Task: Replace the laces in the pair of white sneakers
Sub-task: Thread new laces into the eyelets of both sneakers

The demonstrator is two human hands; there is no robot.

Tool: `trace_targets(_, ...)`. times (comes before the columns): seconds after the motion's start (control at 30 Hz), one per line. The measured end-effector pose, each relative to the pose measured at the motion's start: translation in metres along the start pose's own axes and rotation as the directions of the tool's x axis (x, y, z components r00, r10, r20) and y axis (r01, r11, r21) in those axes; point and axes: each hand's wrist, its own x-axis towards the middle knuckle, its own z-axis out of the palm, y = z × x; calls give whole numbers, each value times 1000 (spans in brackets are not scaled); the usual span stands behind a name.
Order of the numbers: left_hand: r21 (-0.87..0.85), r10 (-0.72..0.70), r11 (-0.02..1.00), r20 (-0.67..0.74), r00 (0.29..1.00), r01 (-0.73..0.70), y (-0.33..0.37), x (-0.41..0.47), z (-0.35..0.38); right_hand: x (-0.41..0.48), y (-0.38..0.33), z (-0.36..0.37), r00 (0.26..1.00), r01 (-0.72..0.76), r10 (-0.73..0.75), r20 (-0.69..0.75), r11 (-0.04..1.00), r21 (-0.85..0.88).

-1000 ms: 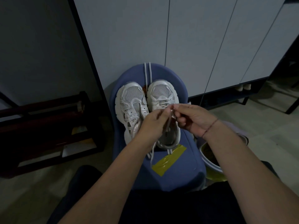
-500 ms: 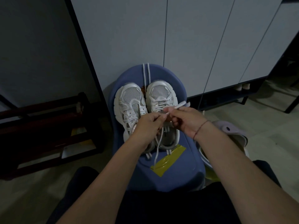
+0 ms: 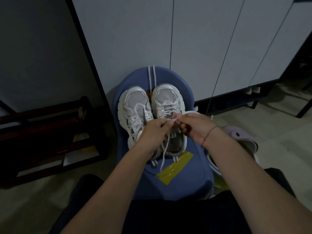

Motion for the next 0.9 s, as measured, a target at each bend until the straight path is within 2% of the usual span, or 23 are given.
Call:
trace_targets(0.13, 5, -12, 1000, 13, 1000, 12, 0, -1, 1, 6, -13, -14, 986, 80, -55, -159, 985, 155)
trace_targets(0.23, -3, -6, 1000, 15, 1000, 6, -1, -1, 1, 9, -17, -19, 975, 99, -61, -216, 981, 169)
trace_targets(0.43, -51, 6, 999, -64, 998, -10, 0, -1, 9, 5, 6, -14, 999, 39, -41, -10, 987, -155)
trace_targets(0.63, -25, -63, 998, -175, 983, 60, -17, 8, 23, 17, 11, -27, 955, 117, -185, -233, 953, -279)
trace_targets(0.73, -25, -132, 991, -199, 971, 130, -22, 9, 32, 20, 15, -30, 928, 142, -254, -272, 917, -372)
trace_targets(0.77, -59, -177, 984, -196, 965, 168, -23, 10, 35, 20, 16, -30, 925, 148, -271, -267, 903, -404)
trace_targets(0.83, -259, -315, 928, -169, 934, 267, -25, 14, 41, 21, 18, -29, 922, 163, -297, -248, 880, -446)
trace_targets(0.9, -496, -463, 797, -137, 876, 344, -27, 18, 46, 21, 18, -28, 920, 185, -321, -223, 860, -477)
